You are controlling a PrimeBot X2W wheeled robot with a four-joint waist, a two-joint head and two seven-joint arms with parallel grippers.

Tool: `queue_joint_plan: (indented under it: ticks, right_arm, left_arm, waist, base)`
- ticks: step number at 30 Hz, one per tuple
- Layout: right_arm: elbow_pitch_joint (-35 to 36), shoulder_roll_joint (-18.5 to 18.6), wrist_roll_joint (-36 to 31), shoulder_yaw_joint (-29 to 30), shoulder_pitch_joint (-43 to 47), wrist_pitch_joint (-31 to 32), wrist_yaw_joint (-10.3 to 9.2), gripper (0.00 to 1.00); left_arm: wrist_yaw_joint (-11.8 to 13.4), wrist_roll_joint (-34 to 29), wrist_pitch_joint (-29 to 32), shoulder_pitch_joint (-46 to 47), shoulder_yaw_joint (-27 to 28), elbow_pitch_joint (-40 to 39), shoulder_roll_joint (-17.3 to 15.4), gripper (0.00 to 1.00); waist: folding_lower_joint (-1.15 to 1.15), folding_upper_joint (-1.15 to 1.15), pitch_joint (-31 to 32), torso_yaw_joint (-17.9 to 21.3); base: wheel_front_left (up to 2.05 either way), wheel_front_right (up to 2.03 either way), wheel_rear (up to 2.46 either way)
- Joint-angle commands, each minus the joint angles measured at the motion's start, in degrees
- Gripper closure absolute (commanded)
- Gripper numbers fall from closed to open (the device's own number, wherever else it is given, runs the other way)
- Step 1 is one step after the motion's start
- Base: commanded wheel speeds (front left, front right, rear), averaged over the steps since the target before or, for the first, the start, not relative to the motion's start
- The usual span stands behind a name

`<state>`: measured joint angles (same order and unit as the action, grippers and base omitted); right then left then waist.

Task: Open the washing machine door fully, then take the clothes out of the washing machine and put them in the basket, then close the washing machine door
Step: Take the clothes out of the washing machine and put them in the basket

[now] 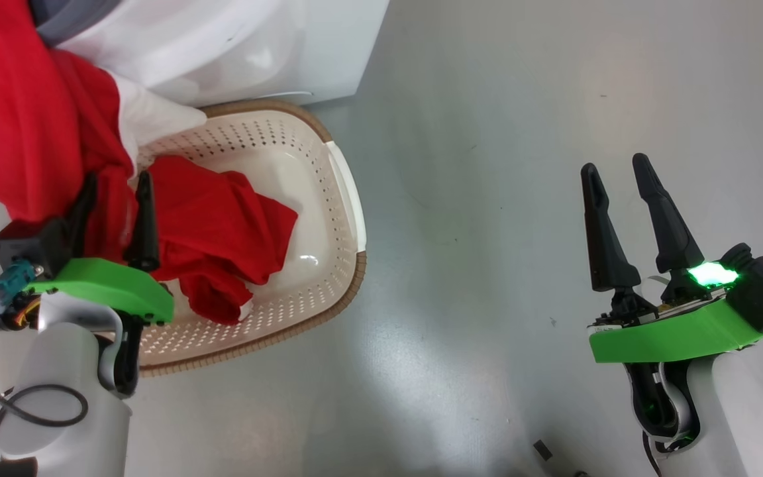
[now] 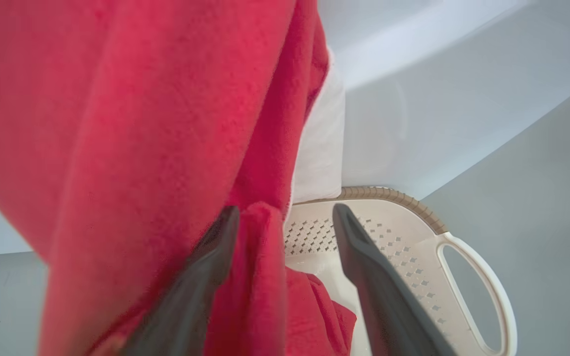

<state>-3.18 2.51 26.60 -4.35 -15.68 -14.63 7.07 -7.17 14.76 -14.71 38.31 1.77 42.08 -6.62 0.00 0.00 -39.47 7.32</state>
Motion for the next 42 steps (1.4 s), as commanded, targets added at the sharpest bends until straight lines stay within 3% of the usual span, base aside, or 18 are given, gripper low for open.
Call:
queue_joint_plan:
  ticks: [1,10,23,42]
  right_arm:
    - [1.08,0.37,-0.58,-0.98,0.37,-0.37,0.42,0.0]
    - [0.67,0.37,-1.95,-0.52,0.59,-0.37,0.42,0.0]
    - [0.18,0.37,-3.4,-0.03,2.2,-0.37,0.42,0.0]
    - [-0.05,0.37,-3.83,-0.16,5.11,-0.37,0.42,0.0]
  left_arm:
    - [-0.32,0.34,-0.29,-2.33,1.09,-1.53,-1.69,0.0]
    - [-0.32,0.65,-0.29,-5.49,1.36,-8.97,-0.21,0.0]
    - [-0.32,-2.03,-0.29,-12.99,5.86,-20.28,2.36,0.0]
    - [-0.32,-2.73,-0.29,-24.95,8.27,-33.13,3.59,0.0]
  waist:
    - [0.0,0.0,0.29,-0.32]
    - [0.0,0.0,1.97,-2.22]
    - [0.0,0.0,5.3,-3.92]
    - [0.0,0.0,8.53,-4.38]
  base:
    - [0.0,0.0,0.0]
    - [0.0,0.0,0.0]
    - [0.0,0.0,0.0]
    - [0.0,0.0,0.0]
